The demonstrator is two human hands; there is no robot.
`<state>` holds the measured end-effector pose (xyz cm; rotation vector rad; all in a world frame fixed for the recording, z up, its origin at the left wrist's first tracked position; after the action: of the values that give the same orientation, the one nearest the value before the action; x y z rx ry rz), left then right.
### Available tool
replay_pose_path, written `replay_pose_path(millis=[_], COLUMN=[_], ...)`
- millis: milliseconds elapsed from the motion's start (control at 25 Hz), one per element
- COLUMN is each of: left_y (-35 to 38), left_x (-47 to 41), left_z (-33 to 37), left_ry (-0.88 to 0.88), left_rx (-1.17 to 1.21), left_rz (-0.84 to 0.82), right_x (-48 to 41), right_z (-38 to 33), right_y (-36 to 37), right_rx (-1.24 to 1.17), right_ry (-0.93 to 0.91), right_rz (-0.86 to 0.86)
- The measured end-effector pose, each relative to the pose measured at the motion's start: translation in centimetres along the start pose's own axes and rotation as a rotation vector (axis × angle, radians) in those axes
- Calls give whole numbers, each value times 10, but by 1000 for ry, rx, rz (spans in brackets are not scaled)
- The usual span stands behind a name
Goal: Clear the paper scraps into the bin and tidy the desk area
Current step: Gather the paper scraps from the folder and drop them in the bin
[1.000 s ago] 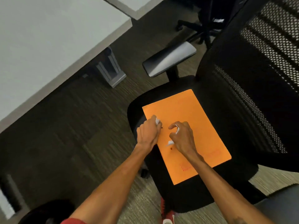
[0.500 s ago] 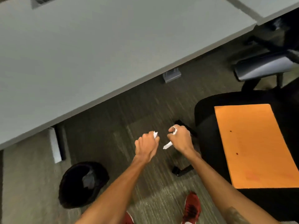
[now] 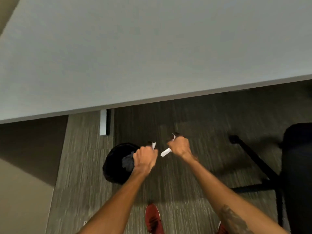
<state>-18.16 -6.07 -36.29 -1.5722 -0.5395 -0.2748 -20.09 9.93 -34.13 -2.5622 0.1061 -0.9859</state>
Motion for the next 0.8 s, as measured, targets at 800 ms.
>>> replay_pose_path(millis=[800], left_y=[110], left_x=[-80], left_z=[-242], left_ry=[-876], left_rx=[1731], left_rz=[-458], right_x=[-15], right_z=[-3], right_y=[314], right_rx=[-491], right_ry=[397], right_rz=[-93])
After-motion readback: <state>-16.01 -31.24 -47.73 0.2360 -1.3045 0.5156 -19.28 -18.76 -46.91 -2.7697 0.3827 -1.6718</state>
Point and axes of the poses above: each hand's wrist, its own x-axis away from the middle knuckle, its own y-axis out of the palm, z = x × y, the point moved 4 cm from there along -x, towards the middle knuckle, and after that the axes turned 11 degrees about -x, right-handed, at the moved point
